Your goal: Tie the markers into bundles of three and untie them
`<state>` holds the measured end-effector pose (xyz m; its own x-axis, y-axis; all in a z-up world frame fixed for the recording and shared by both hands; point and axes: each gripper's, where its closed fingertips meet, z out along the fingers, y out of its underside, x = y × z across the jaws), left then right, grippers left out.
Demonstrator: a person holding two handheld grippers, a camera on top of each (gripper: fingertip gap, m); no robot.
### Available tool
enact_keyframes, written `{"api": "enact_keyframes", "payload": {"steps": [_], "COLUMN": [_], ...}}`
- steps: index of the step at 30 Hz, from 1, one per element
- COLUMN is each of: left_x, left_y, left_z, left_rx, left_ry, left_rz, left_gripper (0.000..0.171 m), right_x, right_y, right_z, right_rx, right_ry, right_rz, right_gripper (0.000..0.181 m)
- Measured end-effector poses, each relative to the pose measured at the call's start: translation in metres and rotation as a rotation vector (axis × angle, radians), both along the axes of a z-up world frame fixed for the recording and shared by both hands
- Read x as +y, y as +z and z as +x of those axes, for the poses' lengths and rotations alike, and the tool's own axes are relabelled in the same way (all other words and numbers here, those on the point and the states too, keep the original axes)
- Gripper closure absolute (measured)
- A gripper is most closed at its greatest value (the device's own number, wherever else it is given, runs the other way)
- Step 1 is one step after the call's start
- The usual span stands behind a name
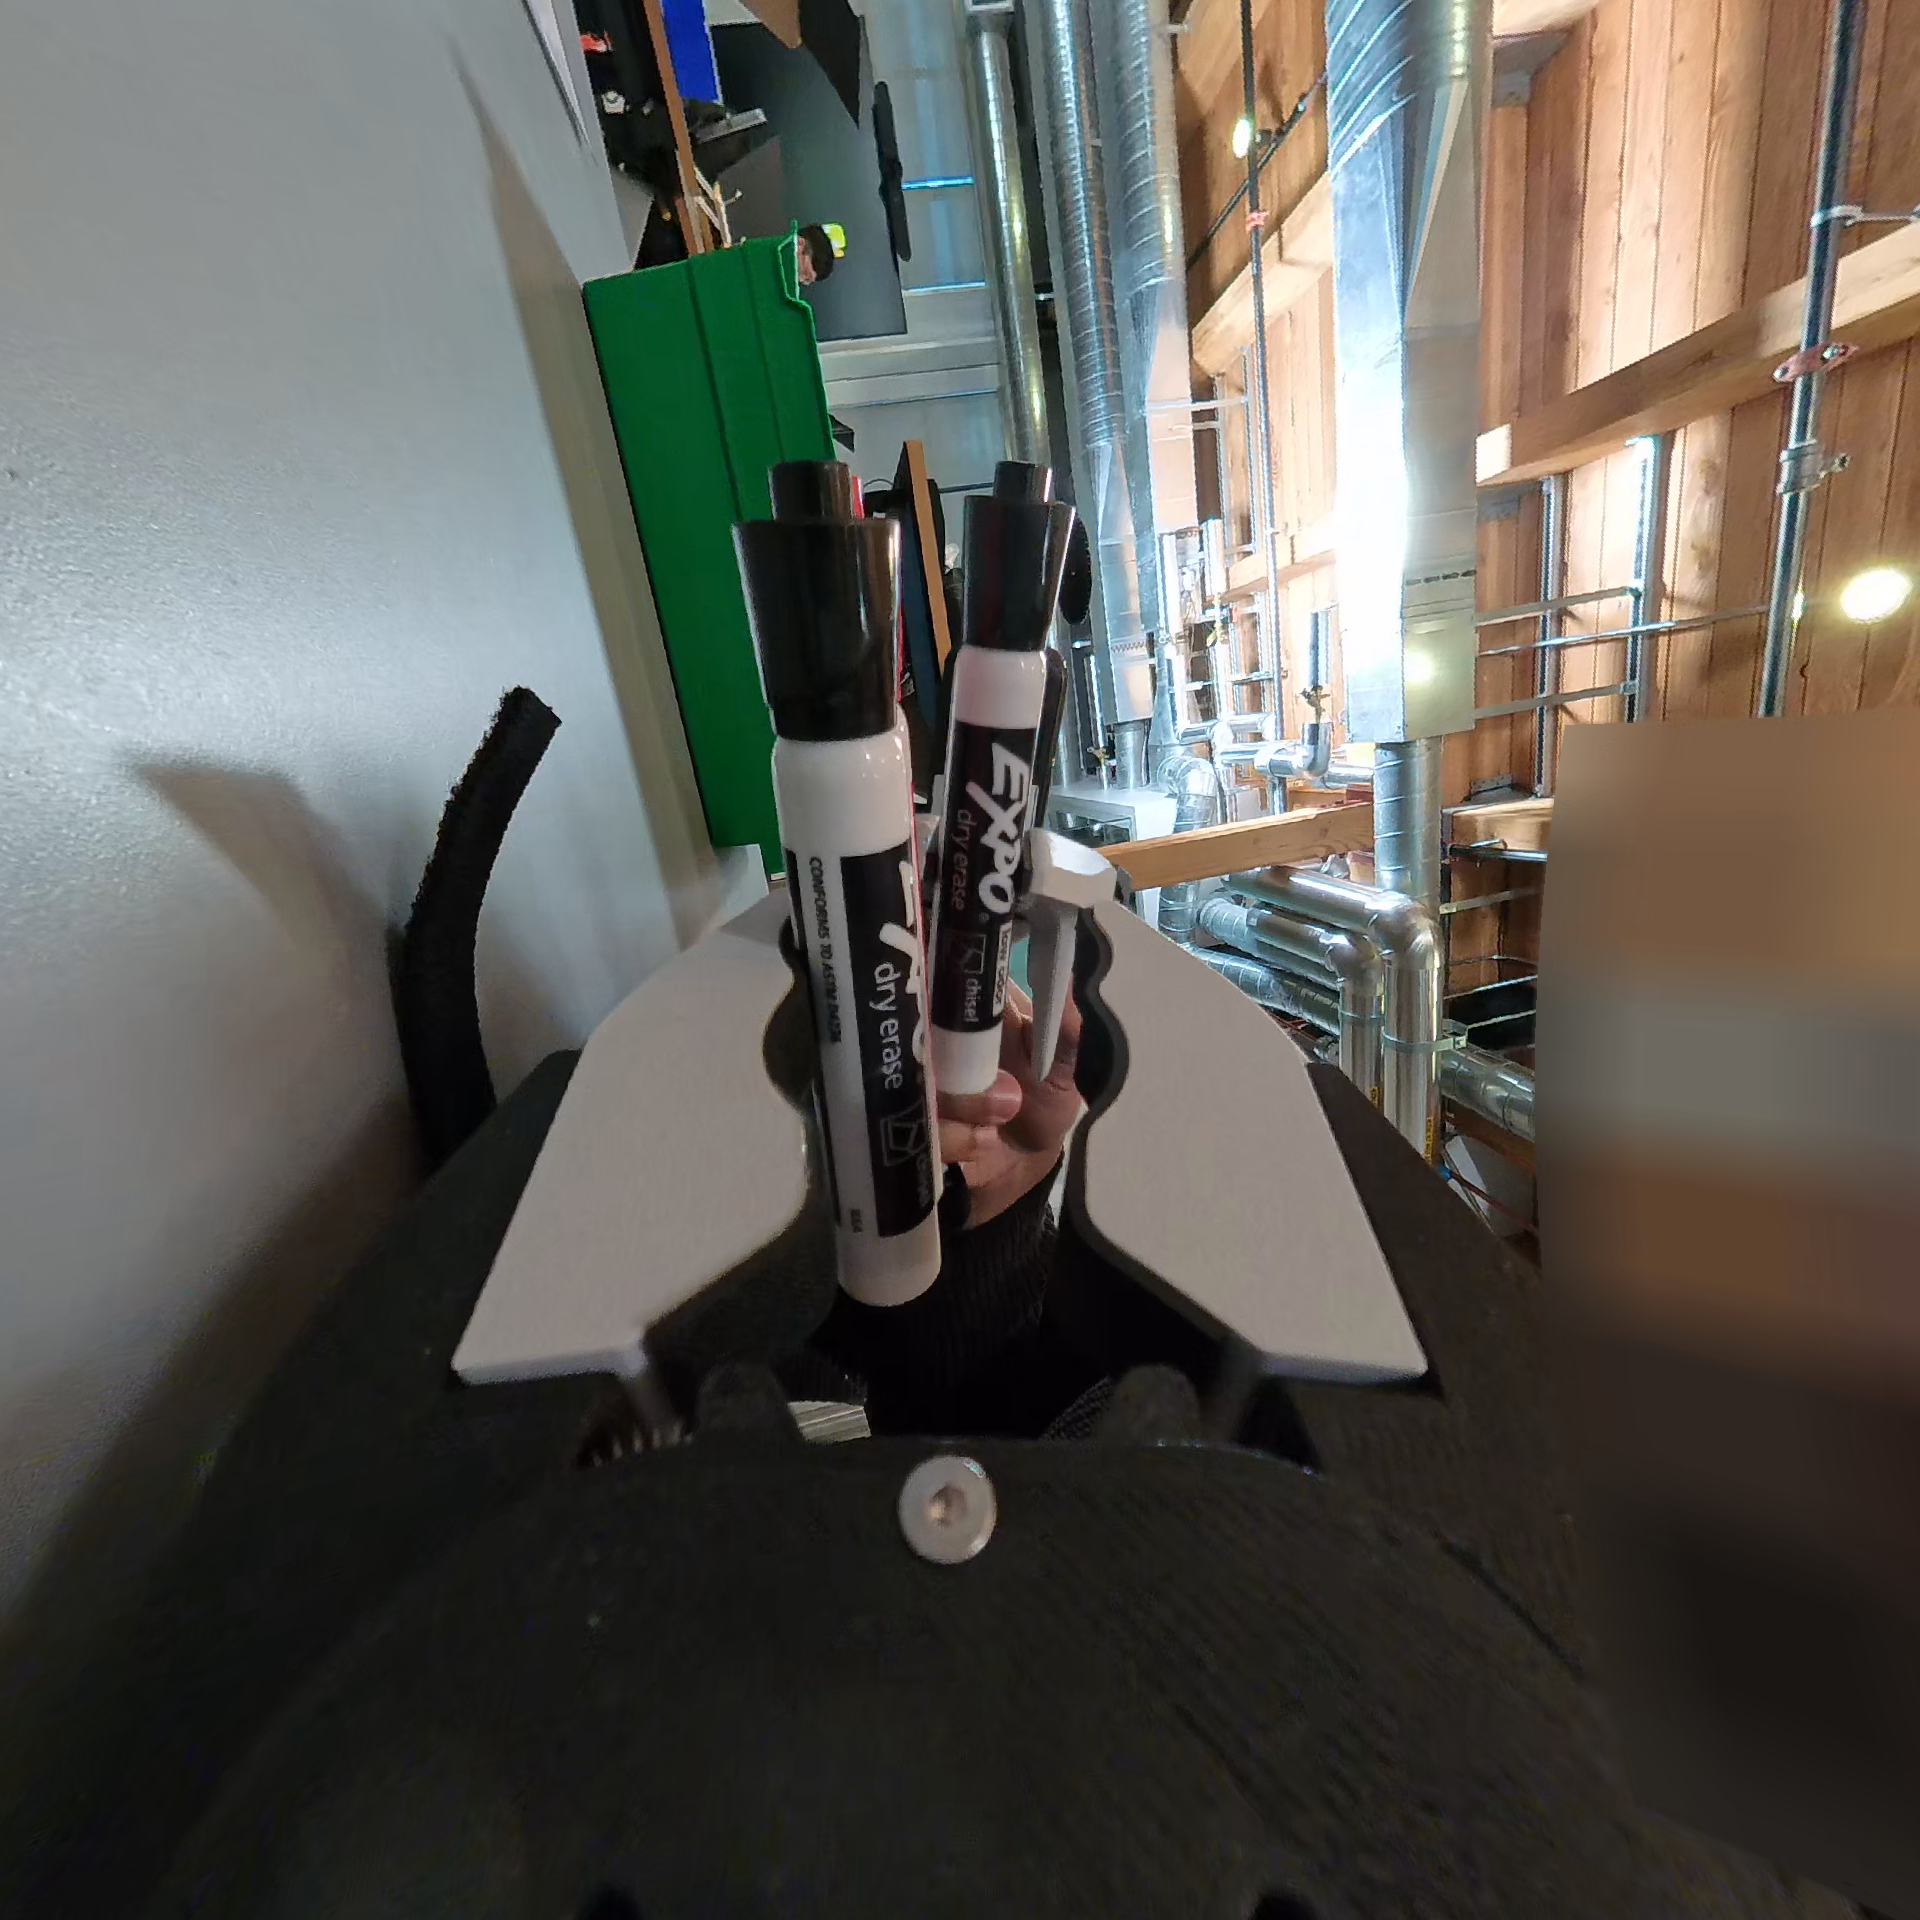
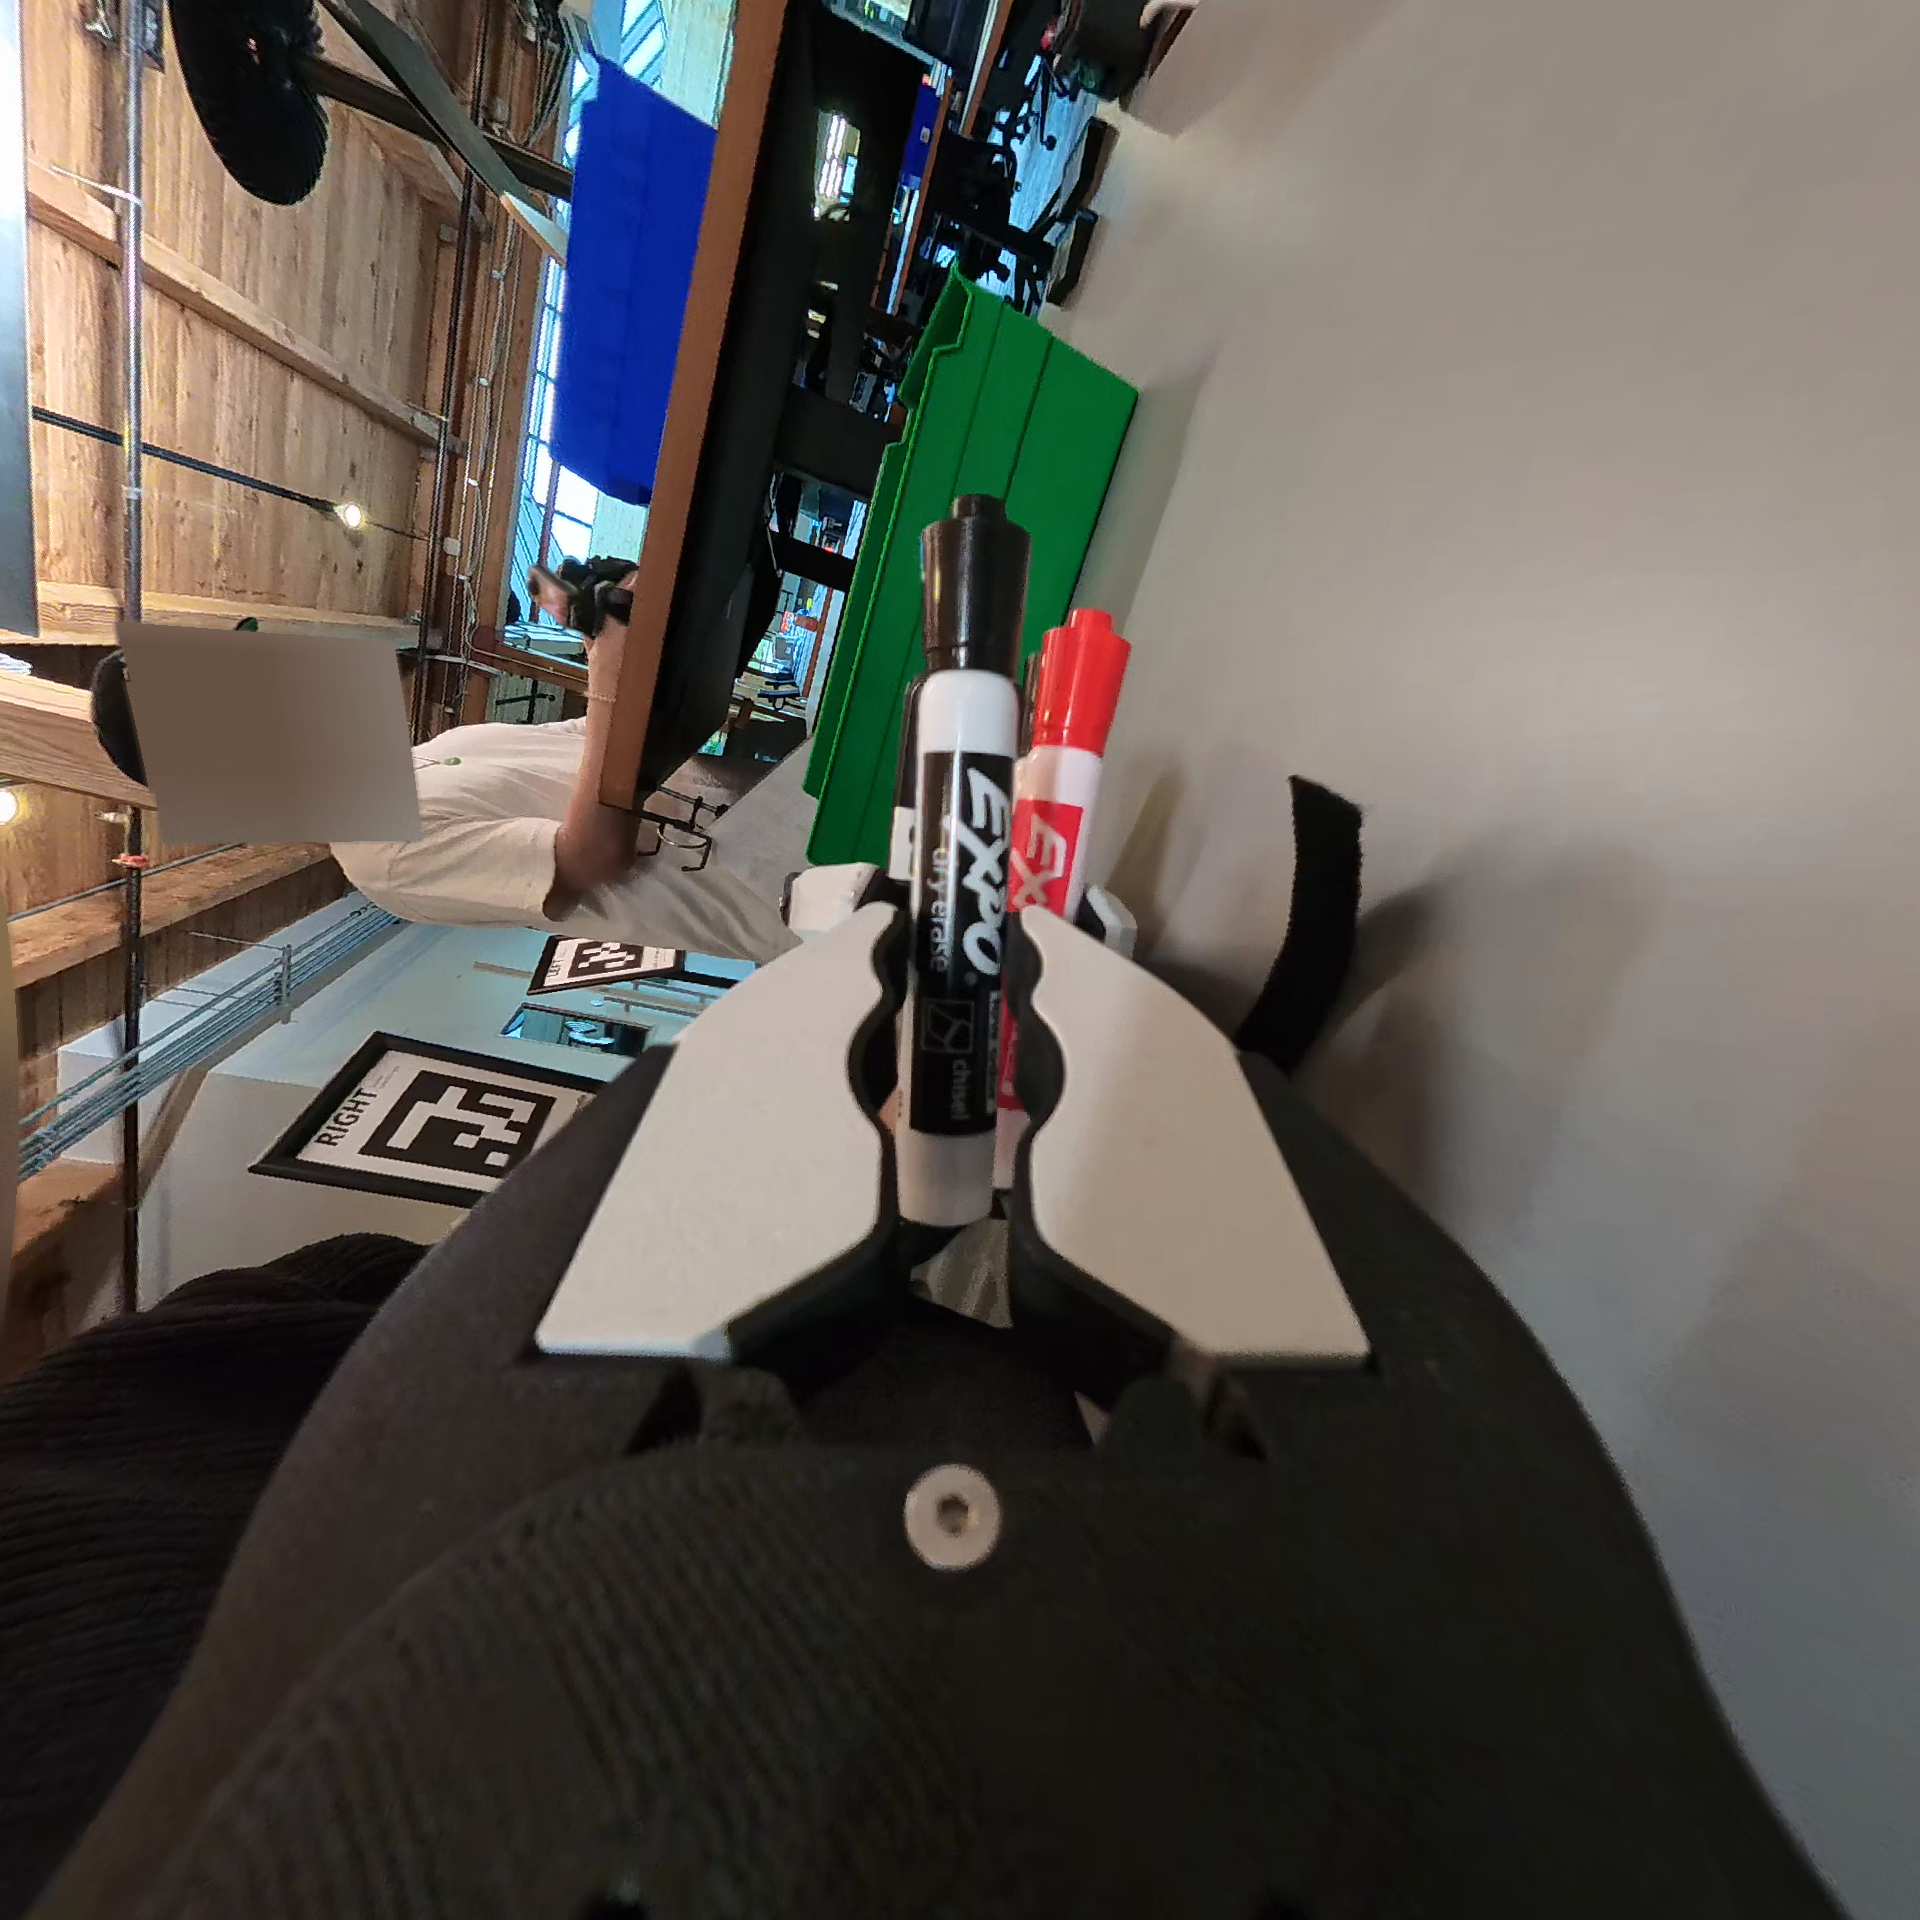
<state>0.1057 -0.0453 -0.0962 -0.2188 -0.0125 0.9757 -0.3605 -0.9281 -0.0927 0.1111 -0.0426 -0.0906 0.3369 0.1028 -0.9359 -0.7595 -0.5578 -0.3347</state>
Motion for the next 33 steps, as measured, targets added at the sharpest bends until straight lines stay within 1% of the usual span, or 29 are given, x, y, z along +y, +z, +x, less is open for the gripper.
{"api": "enact_keyframes", "payload": {"steps": [4,10,12,16,23,25,28,31,33], "left_x": [-0.001,-0.002,-0.002,-0.003,-0.006,-0.008,-0.009,-0.01,-0.011], "left_y": [0.0,0.0,0.0,0.0,0.0,0.001,-0.001,-0.001,-0.001], "left_z": [0.0,0.0,0.0,0.0,-0.001,-0.001,-0.001,-0.001,-0.001], "left_rx": [0.001,0.003,0.004,0.004,0.005,0.006,0.013,0.012,0.013], "left_ry": [-0.007,-0.013,-0.015,-0.02,-0.043,-0.049,-0.049,-0.054,-0.058], "left_rz": [-0.002,0.0,-0.001,-0.002,-0.007,-0.005,0.002,0.0,0.001], "left_gripper": [0.122,0.122,0.122,0.122,0.12,0.12,0.12,0.119,0.119], "right_x": [-0.007,-0.012,-0.013,-0.014,-0.017,-0.02,-0.028,-0.043,-0.056], "right_y": [0.003,0.015,0.017,0.015,0.021,0.024,0.028,0.021,0.007], "right_z": [0.017,0.042,0.043,0.035,0.036,0.036,0.041,0.039,0.041], "right_rx": [-0.06,-0.093,-0.101,-0.16,-0.256,-0.341,-0.563,-0.871,-1.153], "right_ry": [-0.01,-0.088,-0.093,-0.04,-0.023,0.009,0.062,0.223,0.387], "right_rz": [0.049,0.122,0.142,0.164,0.216,0.232,0.283,0.3,0.291], "right_gripper": [0.163,0.164,0.164,0.163,0.164,0.164,0.164,0.164,0.163]}}
